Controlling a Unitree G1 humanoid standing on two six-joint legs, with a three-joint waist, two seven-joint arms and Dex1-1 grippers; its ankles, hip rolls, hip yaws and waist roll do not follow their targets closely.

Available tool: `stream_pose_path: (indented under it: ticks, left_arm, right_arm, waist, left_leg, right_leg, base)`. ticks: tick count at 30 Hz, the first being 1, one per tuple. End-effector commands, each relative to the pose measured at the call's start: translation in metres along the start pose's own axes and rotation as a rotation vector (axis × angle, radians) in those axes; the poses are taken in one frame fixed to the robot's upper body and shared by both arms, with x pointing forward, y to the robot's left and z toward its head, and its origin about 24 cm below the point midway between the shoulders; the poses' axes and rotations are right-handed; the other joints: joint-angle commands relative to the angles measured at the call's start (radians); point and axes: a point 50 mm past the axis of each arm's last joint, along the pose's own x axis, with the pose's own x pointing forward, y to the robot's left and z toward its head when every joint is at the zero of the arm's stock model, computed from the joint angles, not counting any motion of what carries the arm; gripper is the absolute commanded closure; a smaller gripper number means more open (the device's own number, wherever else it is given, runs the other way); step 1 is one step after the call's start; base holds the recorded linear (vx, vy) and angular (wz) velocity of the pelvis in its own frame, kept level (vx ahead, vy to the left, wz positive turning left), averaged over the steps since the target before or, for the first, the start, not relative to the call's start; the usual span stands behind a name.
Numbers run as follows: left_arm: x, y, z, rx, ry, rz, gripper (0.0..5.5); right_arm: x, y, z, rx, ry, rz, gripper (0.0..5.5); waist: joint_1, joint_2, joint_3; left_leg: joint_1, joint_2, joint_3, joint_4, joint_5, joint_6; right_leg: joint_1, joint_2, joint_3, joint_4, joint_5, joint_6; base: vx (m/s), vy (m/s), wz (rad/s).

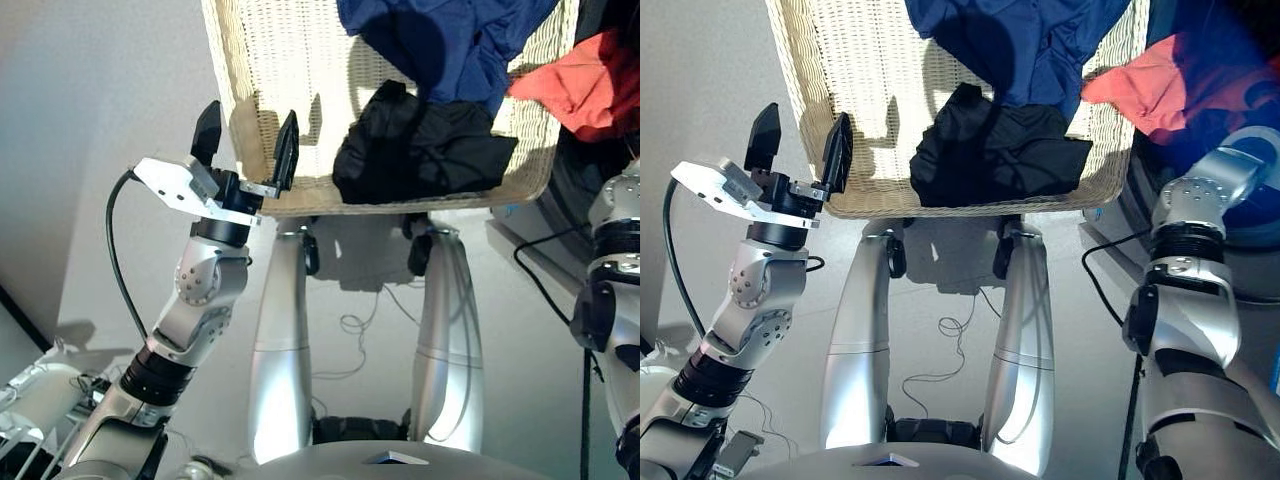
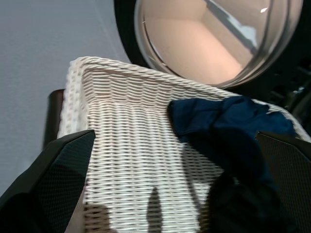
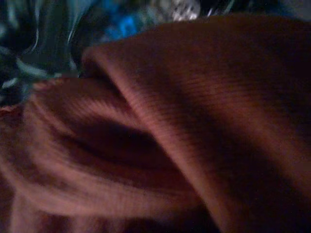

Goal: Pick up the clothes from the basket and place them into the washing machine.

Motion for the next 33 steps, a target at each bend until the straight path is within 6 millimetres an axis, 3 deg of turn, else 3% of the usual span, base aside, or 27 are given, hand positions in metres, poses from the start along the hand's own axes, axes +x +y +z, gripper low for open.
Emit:
stream_pose_path:
  ticks: [1,7,13,14,15,26,28,29,33]
  left_arm:
    - [-0.006,-0.004,0.031,-0.047,-0.155,0.008,0.00]
    - [-0.004,-0.004,0.038,-0.033,-0.177,0.009,0.00]
    - [-0.002,-0.007,0.040,-0.021,-0.180,-0.019,0.00]
    - [-0.002,-0.007,0.040,-0.018,-0.178,-0.023,0.00]
    - [-0.002,-0.007,0.039,-0.015,-0.172,-0.031,0.00]
    - [-0.005,-0.002,0.035,-0.045,-0.141,0.000,0.00]
    - [-0.006,-0.001,0.034,-0.046,-0.139,0.014,0.00]
    - [-0.006,-0.001,0.033,-0.046,-0.133,0.020,0.00]
    - [-0.006,-0.001,0.028,-0.045,-0.116,0.043,0.00]
  right_arm:
    - [0.018,0.037,0.060,-0.009,-0.243,0.078,5.50]
    - [0.013,0.066,0.076,0.018,-0.349,0.099,5.50]
    - [0.012,0.075,0.073,-0.057,-0.360,0.082,5.50]
    - [0.013,0.074,0.070,-0.070,-0.350,0.081,3.71]
    - [0.014,0.070,0.066,-0.104,-0.320,0.081,0.00]
    - [-0.003,0.037,-0.001,-0.269,-0.042,0.173,0.00]
    - [-0.021,0.034,-0.022,-0.322,0.015,0.251,0.00]
    - [-0.029,0.029,-0.032,-0.356,0.052,0.284,0.00]
    - [-0.079,0.012,-0.071,-0.413,0.201,0.413,0.00]
  waist:
    - [-0.040,0.016,-0.015]
    - [-0.043,0.021,-0.015]
    - [-0.043,0.029,-0.015]
    - [-0.042,0.028,-0.015]
    - [-0.042,0.026,-0.015]
    - [-0.049,0.006,-0.015]
    - [-0.055,0.001,-0.015]
    - [-0.057,-0.001,-0.015]
    - [-0.066,-0.010,-0.015]
  left_leg:
    - [-0.007,-0.017,0.001,0.079,-0.095,-0.009]
    - [-0.025,-0.016,0.005,0.107,-0.101,-0.002]
    - [-0.029,-0.015,0.009,0.114,-0.099,0.002]
    - [-0.027,-0.015,0.010,0.111,-0.098,0.003]
    - [-0.025,-0.014,0.010,0.107,-0.096,0.003]
    - [-0.009,-0.010,0.018,0.071,-0.085,0.005]
    - [-0.005,-0.007,0.021,0.061,-0.082,0.007]
    - [0.011,-0.007,0.017,0.061,-0.107,0.002]
    - [0.019,-0.005,0.027,0.048,-0.107,0.010]
  right_leg:
    - [-0.003,0.027,0.037,-0.125,0.106,0.047]
    - [-0.031,0.038,0.046,-0.096,0.104,0.049]
    - [-0.039,0.041,0.047,-0.083,0.105,0.053]
    - [-0.037,0.041,0.047,-0.085,0.105,0.053]
    - [-0.035,0.041,0.046,-0.089,0.107,0.052]
    - [-0.007,0.047,0.044,-0.135,0.124,0.044]
    - [-0.003,0.048,0.044,-0.148,0.131,0.042]
    - [0.011,0.051,0.046,-0.143,0.108,0.045]
    - [0.018,0.057,0.049,-0.161,0.116,0.044]
  base:
    - [0.000,0.000,0.000]
    - [0.000,0.000,0.000]
    - [0.000,0.000,0.000]
    - [0.000,0.000,0.000]
    - [0.000,0.000,0.000]
    - [0.000,0.000,0.000]
    - [0.045,0.005,-0.044]
    - [0.089,0.004,-0.126]
    - [0.022,0.000,-0.029]
